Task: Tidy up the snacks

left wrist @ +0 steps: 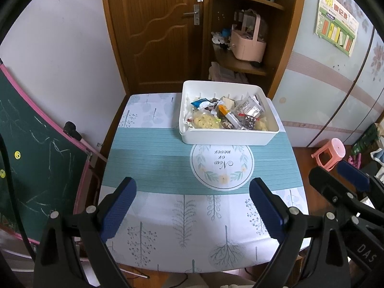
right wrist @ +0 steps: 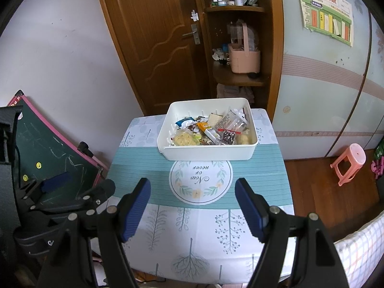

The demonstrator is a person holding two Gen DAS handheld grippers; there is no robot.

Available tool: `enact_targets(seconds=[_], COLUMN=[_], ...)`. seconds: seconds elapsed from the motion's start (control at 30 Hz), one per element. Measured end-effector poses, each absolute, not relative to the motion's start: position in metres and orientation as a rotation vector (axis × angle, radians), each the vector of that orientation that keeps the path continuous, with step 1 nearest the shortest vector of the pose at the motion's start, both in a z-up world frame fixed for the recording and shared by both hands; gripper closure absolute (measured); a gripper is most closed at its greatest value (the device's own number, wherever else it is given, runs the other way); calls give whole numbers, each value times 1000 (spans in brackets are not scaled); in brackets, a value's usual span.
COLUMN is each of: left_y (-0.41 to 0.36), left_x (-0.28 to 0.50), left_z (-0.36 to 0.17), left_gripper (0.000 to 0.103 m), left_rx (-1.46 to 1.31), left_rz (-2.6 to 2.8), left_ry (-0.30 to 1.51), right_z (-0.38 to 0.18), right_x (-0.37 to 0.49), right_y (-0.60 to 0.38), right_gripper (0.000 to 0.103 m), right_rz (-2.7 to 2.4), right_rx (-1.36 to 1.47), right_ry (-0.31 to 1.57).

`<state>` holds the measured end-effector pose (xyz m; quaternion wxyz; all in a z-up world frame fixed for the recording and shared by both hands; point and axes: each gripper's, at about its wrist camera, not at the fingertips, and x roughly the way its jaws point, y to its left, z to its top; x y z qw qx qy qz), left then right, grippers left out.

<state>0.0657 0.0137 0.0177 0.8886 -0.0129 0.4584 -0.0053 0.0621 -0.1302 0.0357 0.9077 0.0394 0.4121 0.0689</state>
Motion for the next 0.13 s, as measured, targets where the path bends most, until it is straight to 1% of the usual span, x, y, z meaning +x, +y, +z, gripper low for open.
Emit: enact_targets(seconds=[0.13], left_y=[14], left_x=[66], left_z=[17], left_gripper=[8], left_rx=[-28], left_rz=[-12], left_ry=[955], right_z=[36], right_x=[62], right_y=[-130], right_gripper=[30], right_rz=[142], right_rx=[81], right_ry=[850])
